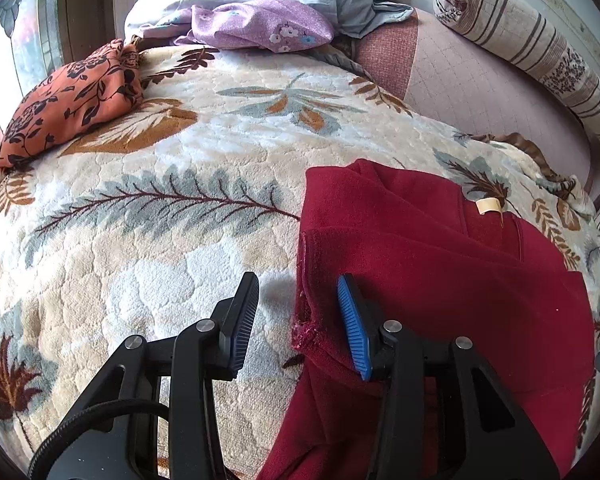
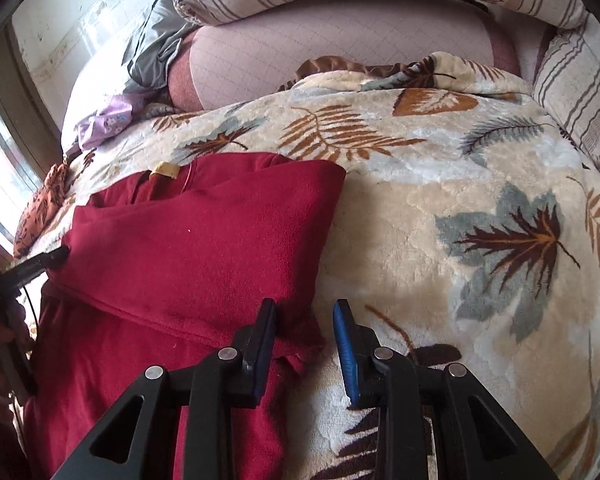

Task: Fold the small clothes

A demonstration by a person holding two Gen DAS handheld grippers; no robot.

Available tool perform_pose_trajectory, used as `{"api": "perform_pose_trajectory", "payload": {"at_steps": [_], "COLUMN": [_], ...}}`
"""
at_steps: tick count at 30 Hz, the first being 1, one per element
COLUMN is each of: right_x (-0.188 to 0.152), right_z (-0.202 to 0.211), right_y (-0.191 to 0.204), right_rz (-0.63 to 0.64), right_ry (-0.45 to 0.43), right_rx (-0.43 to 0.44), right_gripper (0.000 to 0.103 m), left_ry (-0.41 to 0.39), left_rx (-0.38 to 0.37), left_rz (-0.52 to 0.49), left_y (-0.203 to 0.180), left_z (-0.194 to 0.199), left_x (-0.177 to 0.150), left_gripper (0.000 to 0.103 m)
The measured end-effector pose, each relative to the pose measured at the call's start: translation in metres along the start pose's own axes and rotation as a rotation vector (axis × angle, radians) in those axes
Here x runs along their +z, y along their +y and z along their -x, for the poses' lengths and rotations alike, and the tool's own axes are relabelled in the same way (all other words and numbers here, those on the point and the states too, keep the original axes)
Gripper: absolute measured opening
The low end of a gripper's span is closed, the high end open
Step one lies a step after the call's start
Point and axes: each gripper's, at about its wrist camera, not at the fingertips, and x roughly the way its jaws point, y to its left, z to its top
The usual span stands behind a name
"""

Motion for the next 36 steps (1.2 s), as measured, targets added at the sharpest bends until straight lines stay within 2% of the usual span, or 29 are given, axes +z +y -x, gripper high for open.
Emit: {"api": "perform_pose_trajectory", "payload": {"at_steps": [4,8,15,19,26,32,36], "right_x": [0.009,0.020,0.025,0.027,0.020,0.010,0.008], "right_z": [0.005,-0.007,-0.042,-0.039,-0.008,-0.033,-0.033], "right_y": [0.014,0.032,0.031,0.026,0.042,0.040,0.042], "right_rz": [0.027,0.061,0.110,0.095,0.083,0.087,0.096], "right_ry": [-0.040,-0.049,-0.017,-0.010,-0.066,0.015,0.007], "right_rx": [-0.013,-0.003,-0.127,-0.117,-0.061,-0.075,-0.087], "right_gripper": [0.027,0.027,0.027,0.027,0.027,0.027,0.027], "left_ry": [-0.001,-0.003,-0.005,-0.007,-0.010,-0.008,-0.008], "left_rx": [-0.003,0.005,0.019,0.024,0.029,0.029,0.030], "left_rz": [-0.008,-0.024,-0.037,-0.042,-0.047,-0.053,-0.055], "left_y": [-0.003,-0.005,-0.008,-0.009,-0.009,-0.010,-0.011], "left_z": [0.002,0.001,-0.001,0.000,0.001,0.003,0.003], "left_x": [-0.002,-0.003,-0.003,-0.003,-0.004,-0.005,-0.006], "left_gripper": [0.041,0.041,0.043,0.043,0.043,0.043,0.043]}}
